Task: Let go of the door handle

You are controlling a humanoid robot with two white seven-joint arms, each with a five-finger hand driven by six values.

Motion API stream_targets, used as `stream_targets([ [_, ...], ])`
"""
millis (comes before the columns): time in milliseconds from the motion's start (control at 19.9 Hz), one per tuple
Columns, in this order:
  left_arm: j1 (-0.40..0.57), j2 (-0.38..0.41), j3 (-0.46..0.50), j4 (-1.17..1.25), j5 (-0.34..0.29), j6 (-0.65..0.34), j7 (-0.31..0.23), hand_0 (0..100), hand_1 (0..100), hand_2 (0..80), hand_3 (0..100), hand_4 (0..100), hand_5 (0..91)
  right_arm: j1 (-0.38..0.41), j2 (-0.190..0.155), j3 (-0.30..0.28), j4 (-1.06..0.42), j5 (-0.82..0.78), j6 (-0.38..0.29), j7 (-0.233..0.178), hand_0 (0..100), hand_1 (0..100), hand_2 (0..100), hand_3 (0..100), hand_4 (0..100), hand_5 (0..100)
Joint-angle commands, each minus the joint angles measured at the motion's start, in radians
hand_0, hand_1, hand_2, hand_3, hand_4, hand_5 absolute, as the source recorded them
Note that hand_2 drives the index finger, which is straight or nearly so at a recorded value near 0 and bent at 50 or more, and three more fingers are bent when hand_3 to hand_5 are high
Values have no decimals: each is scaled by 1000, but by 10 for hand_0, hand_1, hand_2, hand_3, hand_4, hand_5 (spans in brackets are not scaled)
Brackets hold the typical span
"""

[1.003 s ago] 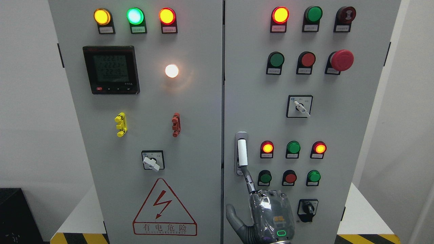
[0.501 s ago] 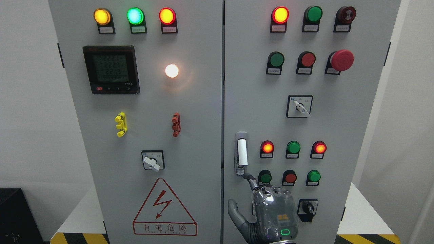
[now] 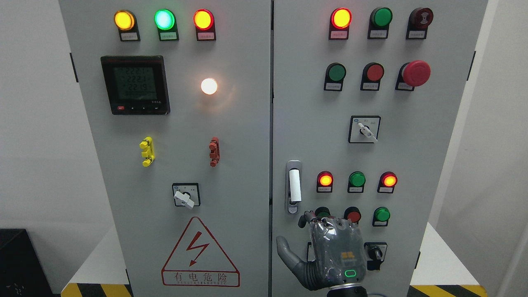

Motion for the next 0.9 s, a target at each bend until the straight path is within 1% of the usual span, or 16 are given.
stream_targets([
  [0, 0, 0, -20, -17, 0, 0, -2, 0, 0, 25, 83, 12, 0, -33, 1, -8, -7, -1, 1, 7, 81, 389, 792, 1000, 988, 947],
  [100, 0, 0, -20, -17, 0, 0, 0, 0, 0, 24, 82, 12, 0, -45, 1, -8, -7, -1, 14, 35, 67, 394, 798, 1000, 988, 948],
  [150, 0, 0, -20, -17, 0, 0, 0, 0, 0, 24, 83, 12, 0, -57, 1, -8, -6, -2, 22, 40, 63, 394, 801, 1000, 988, 948],
  [351, 0, 0, -20, -15, 0, 0, 0, 0, 0, 25, 84, 12, 0, -99, 1, -15, 14, -4, 28, 41, 56, 395, 803, 1000, 988, 949],
  [602, 0, 0, -20, -17, 0, 0, 0, 0, 0, 25, 85, 12, 0, -114, 1, -18, 26, -4, 30, 41, 54, 404, 808, 1000, 993, 949],
  [702, 0, 0, -20, -15, 0, 0, -2, 0, 0, 25, 84, 12, 0, -128, 1, -38, 40, -4, 30, 41, 52, 409, 809, 1000, 993, 949],
  [852, 0, 0, -20, -17, 0, 0, 0, 0, 0, 24, 85, 12, 0, -146, 3, -45, 54, -4, 30, 41, 54, 411, 810, 1000, 993, 949],
])
